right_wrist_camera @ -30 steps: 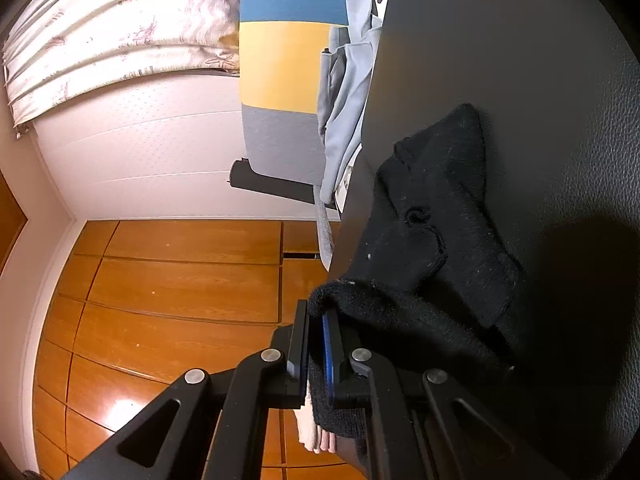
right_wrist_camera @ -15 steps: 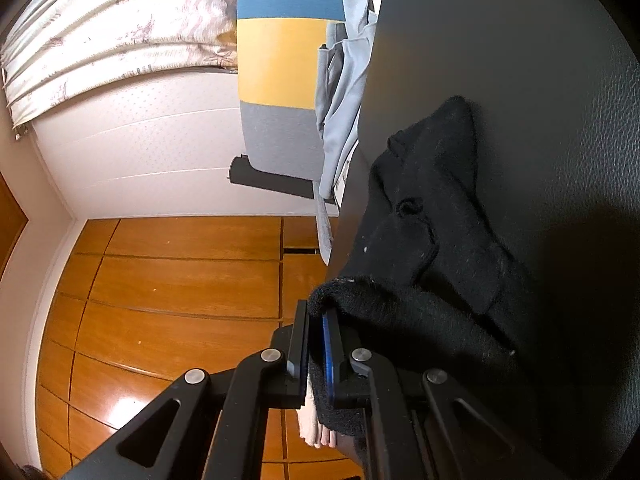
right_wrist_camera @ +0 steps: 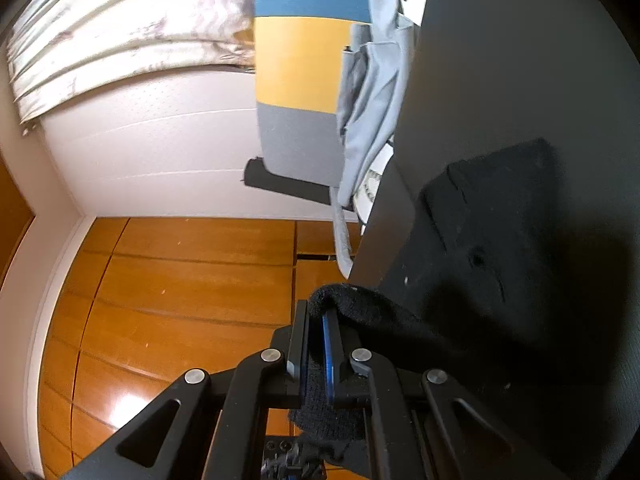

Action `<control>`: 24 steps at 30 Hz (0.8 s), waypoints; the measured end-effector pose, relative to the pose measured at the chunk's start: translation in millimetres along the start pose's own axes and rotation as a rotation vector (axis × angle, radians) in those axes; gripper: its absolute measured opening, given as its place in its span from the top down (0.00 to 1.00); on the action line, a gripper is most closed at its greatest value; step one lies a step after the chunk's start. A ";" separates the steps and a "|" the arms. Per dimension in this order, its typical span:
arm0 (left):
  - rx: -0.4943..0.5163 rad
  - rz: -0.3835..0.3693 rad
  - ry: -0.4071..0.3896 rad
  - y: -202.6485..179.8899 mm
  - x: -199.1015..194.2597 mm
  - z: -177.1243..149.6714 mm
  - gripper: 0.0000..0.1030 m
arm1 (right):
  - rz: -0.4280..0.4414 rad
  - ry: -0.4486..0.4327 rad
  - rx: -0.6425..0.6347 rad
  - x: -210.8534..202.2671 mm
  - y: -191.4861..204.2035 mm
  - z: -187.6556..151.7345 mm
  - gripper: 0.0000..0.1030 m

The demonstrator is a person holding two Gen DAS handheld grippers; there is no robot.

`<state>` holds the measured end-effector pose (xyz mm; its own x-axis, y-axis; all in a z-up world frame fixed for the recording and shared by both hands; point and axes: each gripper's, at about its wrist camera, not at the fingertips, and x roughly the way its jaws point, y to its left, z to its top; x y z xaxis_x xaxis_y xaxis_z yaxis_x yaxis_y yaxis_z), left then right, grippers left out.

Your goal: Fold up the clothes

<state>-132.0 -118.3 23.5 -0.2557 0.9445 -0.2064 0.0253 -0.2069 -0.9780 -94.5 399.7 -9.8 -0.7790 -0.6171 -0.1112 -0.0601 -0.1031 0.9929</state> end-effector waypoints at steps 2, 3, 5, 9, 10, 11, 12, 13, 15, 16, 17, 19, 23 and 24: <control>-0.069 0.018 -0.048 11.4 4.5 28.5 0.94 | -0.035 0.000 0.008 13.3 -5.4 9.2 0.96; -0.096 0.039 -0.069 16.8 7.3 40.7 0.94 | -0.052 0.001 0.011 20.0 -8.0 13.8 0.96; -0.164 0.063 -0.091 31.5 13.3 68.0 0.94 | -0.087 0.001 0.019 33.4 -13.4 23.0 0.96; -0.253 0.090 -0.102 53.4 29.0 101.8 0.93 | -0.159 -0.013 0.061 48.3 -35.5 39.4 0.93; -0.302 0.118 -0.095 62.3 35.2 106.6 0.92 | -0.181 -0.011 0.069 51.0 -40.8 42.0 0.93; -0.336 0.131 -0.095 67.6 42.8 107.5 0.89 | -0.204 -0.008 0.078 53.8 -46.2 44.5 0.92; -0.369 0.142 -0.094 72.8 50.5 108.2 0.82 | -0.227 -0.006 0.086 56.5 -51.6 47.1 0.91; -0.354 0.168 -0.101 69.9 52.4 109.5 0.81 | -0.238 0.003 0.083 59.2 -53.5 47.7 0.91; -0.296 0.227 -0.119 59.7 54.6 114.5 0.75 | -0.303 0.005 -0.016 62.4 -40.4 49.0 0.83; -0.220 0.288 -0.145 49.3 51.0 120.0 0.60 | -0.336 0.006 -0.066 64.0 -33.8 49.7 0.80; -0.142 0.351 -0.171 38.8 47.2 125.6 0.51 | -0.369 0.007 -0.115 65.6 -27.2 50.3 0.79; 0.030 0.541 -0.253 13.6 43.8 134.7 0.31 | -0.544 -0.031 -0.318 69.7 -3.6 48.2 0.76; 0.315 0.980 -0.418 -27.9 50.2 134.4 0.28 | -0.794 -0.080 -0.657 73.4 35.5 27.1 0.74; 0.350 1.005 -0.416 -30.4 50.8 130.9 0.22 | -0.821 -0.085 -0.717 72.2 43.0 17.9 0.74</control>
